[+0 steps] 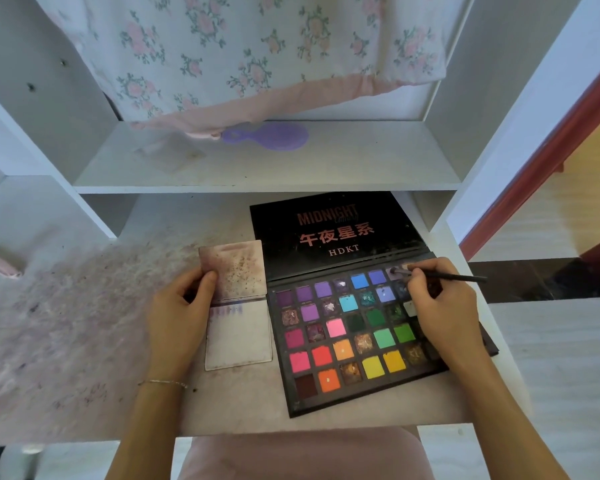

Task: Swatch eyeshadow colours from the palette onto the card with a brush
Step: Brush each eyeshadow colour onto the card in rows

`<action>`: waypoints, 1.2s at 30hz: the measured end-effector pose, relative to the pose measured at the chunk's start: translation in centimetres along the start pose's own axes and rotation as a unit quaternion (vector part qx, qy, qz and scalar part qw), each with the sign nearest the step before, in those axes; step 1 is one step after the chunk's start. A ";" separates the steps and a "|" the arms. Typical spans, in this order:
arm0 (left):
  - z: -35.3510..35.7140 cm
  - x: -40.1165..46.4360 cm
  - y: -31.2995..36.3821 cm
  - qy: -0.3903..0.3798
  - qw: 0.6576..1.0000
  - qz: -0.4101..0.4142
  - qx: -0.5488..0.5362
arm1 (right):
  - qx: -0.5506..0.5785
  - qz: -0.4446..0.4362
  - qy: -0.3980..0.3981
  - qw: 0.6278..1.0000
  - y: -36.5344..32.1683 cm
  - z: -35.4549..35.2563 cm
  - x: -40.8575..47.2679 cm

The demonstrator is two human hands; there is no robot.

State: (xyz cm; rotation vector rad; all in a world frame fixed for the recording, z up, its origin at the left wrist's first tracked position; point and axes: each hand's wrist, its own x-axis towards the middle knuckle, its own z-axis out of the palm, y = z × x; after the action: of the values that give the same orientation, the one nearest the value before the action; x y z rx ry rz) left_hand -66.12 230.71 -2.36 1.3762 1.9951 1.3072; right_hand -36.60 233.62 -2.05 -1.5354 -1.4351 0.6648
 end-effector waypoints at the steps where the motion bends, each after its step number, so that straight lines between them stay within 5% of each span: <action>1: 0.0 0.0 -0.1 -0.001 1.000 0.000 0.001 | 0.004 0.002 -0.006 1.000 0.1 0.0 0.1; 17: 0.1 0.2 -0.7 -0.008 1.000 -0.008 -0.008 | 0.019 0.002 0.013 1.000 -1.1 -0.2 -0.3; 36: 0.1 0.2 -0.4 -0.017 1.000 -0.019 0.004 | 0.108 -0.052 -0.247 0.962 -7.7 9.8 -3.2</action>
State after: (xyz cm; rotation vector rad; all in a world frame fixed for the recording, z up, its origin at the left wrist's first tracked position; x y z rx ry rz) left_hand -66.34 230.87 -2.69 1.3479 1.9962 1.2515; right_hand -49.23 232.30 -0.34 -1.1588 -1.7252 1.1581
